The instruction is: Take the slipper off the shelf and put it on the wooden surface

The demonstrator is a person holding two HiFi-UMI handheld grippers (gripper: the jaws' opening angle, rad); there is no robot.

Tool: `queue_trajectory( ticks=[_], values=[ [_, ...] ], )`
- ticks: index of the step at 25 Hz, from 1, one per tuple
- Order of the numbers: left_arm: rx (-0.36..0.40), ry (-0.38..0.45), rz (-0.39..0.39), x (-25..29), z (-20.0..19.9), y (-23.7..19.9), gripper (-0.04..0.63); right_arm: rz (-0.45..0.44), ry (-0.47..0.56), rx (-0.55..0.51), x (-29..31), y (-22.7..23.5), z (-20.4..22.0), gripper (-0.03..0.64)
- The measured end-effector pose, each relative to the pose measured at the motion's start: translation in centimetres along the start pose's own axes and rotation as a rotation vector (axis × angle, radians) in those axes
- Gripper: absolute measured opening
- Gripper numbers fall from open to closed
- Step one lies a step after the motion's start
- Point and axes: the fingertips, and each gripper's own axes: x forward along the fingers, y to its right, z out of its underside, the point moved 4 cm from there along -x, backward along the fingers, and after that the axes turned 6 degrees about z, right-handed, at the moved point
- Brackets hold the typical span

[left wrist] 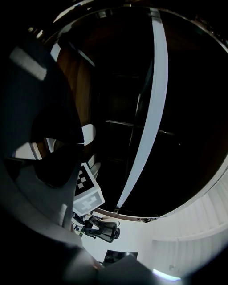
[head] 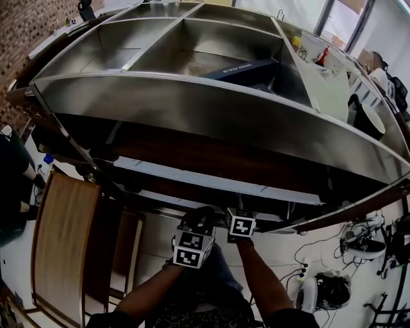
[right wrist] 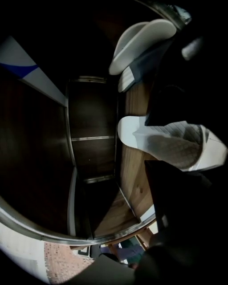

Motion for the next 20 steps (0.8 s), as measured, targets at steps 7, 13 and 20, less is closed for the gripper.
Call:
queue_trajectory(
  ticks=[7, 13, 20],
  values=[
    [-0.002, -0.002, -0.016, 1.4, 0.6, -1.1, 0.006, 0.022, -0.038, 0.005, 3.1, 1.0, 0.8, 0.201],
    [-0.008, -0.011, -0.033, 1.4, 1.3, -2.0, 0.006, 0.039, -0.125, -0.040, 4.2, 1.0, 2.5, 0.024],
    [-0.017, -0.023, -0.047, 1.0, 1.5, -2.3, 0.006, 0.038, -0.133, -0.054, 3.9, 0.9, 1.9, 0.006]
  ],
)
